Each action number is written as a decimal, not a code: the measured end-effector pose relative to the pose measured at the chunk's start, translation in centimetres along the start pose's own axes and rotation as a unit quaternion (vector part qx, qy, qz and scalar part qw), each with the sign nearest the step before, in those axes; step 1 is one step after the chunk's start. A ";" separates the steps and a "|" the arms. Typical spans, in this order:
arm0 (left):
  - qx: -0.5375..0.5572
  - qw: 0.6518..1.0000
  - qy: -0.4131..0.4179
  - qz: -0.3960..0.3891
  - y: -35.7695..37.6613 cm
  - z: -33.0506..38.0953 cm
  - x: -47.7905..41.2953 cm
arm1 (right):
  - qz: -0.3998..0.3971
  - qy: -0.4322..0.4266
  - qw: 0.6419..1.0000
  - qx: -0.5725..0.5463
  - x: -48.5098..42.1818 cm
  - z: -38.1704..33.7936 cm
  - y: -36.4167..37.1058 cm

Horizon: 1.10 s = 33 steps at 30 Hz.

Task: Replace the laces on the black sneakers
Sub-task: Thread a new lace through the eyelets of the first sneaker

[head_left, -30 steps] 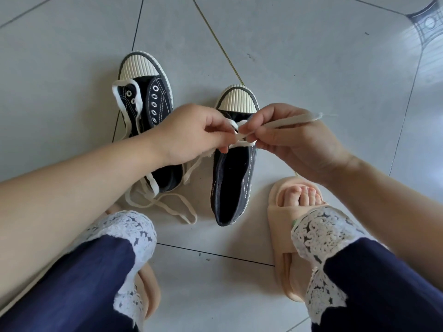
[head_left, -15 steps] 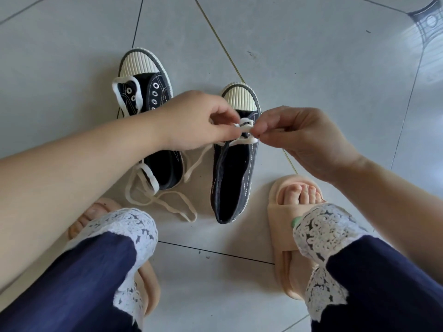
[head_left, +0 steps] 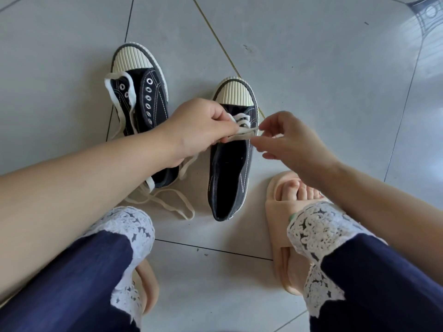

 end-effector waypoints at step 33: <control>-0.042 0.978 0.106 0.175 2.1 -3.1 -0.2 | -0.075 0.112 0.969 -0.208 0.4 2.5 3.1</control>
Point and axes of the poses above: each hand's wrist, its own x-axis away from the middle knuckle, its own y-axis out of the palm, z = x × y, the point moved 7 cm from there along -x, towards the middle knuckle, and after that the axes turned 14 degrees about x, right-handed, at the moved point
